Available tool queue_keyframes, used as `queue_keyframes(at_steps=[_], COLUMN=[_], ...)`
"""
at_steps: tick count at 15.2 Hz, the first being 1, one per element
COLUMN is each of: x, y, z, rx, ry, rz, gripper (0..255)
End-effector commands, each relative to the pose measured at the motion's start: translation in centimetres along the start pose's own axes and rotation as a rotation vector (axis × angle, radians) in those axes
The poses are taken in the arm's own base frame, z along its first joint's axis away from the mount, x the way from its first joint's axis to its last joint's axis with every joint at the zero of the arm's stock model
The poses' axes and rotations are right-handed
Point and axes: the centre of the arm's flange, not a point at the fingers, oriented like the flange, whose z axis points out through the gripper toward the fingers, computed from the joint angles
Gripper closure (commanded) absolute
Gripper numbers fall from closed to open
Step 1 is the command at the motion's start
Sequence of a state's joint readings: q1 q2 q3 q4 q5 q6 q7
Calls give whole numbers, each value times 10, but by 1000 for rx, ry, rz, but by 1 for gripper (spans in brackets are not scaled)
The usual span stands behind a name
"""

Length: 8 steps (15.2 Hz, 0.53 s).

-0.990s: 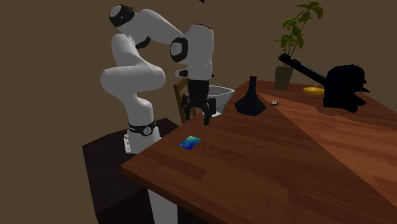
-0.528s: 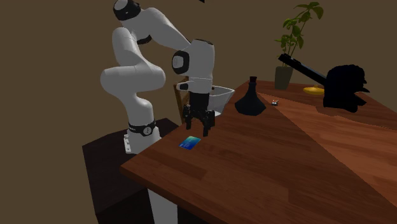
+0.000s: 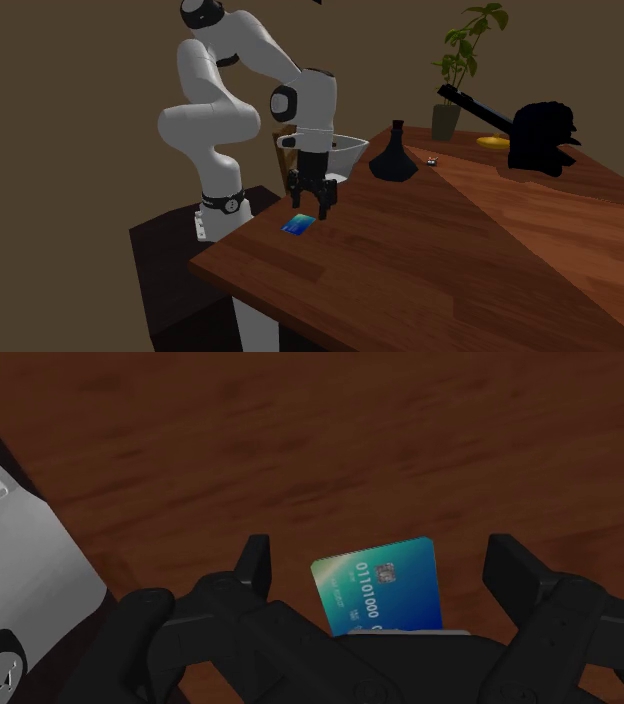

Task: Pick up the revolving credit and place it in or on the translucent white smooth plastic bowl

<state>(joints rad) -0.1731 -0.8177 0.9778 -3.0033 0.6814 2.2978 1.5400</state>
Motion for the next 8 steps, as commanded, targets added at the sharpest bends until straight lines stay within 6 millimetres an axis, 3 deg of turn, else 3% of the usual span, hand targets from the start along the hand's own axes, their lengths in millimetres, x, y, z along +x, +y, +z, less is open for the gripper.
queue_keyframes(at_steps=[1, 2, 8], x=[0, 0, 0], y=[0, 0, 0], z=[0, 0, 0], rx=[0, 0, 0], ry=[0, 0, 0], rz=[0, 0, 0], gripper=[0, 255, 255])
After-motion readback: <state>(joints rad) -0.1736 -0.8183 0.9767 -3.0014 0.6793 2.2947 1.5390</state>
